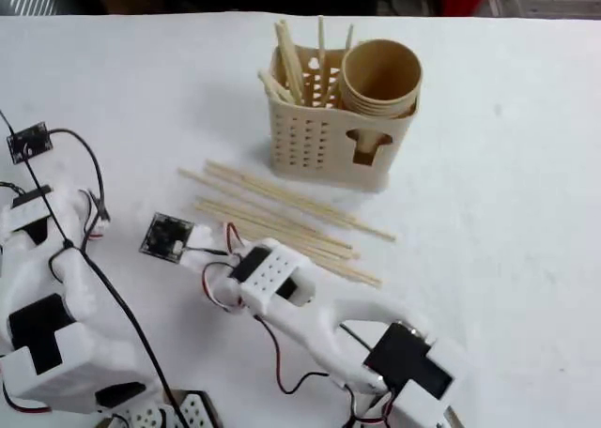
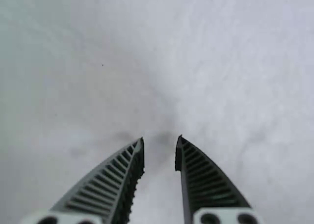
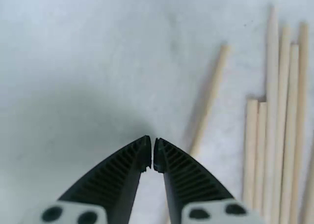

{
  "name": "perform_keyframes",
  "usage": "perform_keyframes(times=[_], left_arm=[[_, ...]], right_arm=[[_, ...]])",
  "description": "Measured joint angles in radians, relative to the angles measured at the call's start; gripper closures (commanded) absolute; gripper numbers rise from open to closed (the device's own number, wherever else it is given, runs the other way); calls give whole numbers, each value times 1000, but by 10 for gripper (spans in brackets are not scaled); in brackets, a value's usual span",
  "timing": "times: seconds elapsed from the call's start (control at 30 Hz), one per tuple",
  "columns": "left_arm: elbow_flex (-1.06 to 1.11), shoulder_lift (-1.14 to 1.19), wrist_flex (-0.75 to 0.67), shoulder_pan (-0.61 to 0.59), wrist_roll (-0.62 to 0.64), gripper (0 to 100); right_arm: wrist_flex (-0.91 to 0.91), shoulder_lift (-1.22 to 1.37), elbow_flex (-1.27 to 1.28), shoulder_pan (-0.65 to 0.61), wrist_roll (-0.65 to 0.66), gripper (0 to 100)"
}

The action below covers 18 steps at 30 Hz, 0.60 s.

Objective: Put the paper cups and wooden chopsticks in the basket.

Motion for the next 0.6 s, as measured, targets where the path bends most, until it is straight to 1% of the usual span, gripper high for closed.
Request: perform_keyframes(times=[0.37, 0.43, 0.53, 0.6], left_arm=[[0, 0, 0, 0, 0, 876], [0, 0, 0, 0, 0, 876], [0, 0, 0, 0, 0, 876], [0, 0, 0, 0, 0, 876]], right_arm=[[83, -2, -2, 3, 0, 974], [86, -2, -2, 3, 0, 943], [97, -3, -2, 3, 0, 869], [112, -5, -3, 6, 0, 858]])
